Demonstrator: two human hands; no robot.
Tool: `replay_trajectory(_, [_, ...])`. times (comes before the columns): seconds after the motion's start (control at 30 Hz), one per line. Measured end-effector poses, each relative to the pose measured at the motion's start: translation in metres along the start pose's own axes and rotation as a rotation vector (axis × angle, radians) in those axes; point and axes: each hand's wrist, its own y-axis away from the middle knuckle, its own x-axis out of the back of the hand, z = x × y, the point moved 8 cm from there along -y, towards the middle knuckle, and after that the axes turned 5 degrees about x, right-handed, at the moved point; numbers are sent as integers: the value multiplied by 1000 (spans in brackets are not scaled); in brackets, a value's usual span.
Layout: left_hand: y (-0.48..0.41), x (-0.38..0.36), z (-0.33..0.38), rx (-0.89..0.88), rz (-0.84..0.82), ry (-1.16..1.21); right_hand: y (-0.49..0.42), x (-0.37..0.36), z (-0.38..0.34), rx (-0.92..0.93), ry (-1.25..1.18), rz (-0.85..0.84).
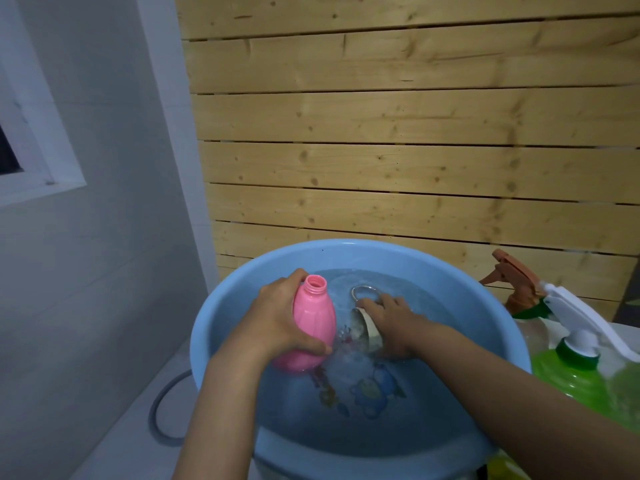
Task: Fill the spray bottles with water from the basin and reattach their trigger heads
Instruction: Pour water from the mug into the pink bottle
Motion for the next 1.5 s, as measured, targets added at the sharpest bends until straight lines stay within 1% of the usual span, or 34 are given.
replay_trajectory(0.13, [-1, -1, -2, 9, -5, -4, 4, -1, -6, 30, 42, -49])
replay_trajectory(0.23, [-1, -2, -1, 6, -10, -1, 5, 0, -9, 66, 17, -55])
replay_trajectory(0.33, [-1, -2, 0, 5, -17, 3, 4, 3, -9, 73, -44, -19])
replay_trajectory(0.4, [-1, -2, 0, 6, -17, 4, 2, 10, -9, 70, -83, 40])
replay_trajectory(0.47, [0, -2, 1, 10, -19, 7, 1, 19, -8, 54, -202, 106])
replay_trajectory(0.63, [1, -5, -4, 54, -37, 9, 6, 34, 4, -34, -657, 290])
replay_trajectory(0.83, [-2, -10, -12, 126, -71, -11, 15, 53, 3, -47, -992, 522])
replay_trajectory(1.1, [0, -9, -8, 110, -87, 20, 25, 75, -6, 53, -1010, 737])
replay_trajectory(1.2, [0, -9, -10, 110, -86, -9, 31, 83, -10, 109, -1005, 803])
replay_trajectory(1.3, [-1, -9, -11, 114, -90, -61, 35, 88, -14, 166, -1021, 830])
replay_trajectory(1.5, [-2, -10, -11, 98, -96, -62, 41, 93, -23, 273, -1001, 826])
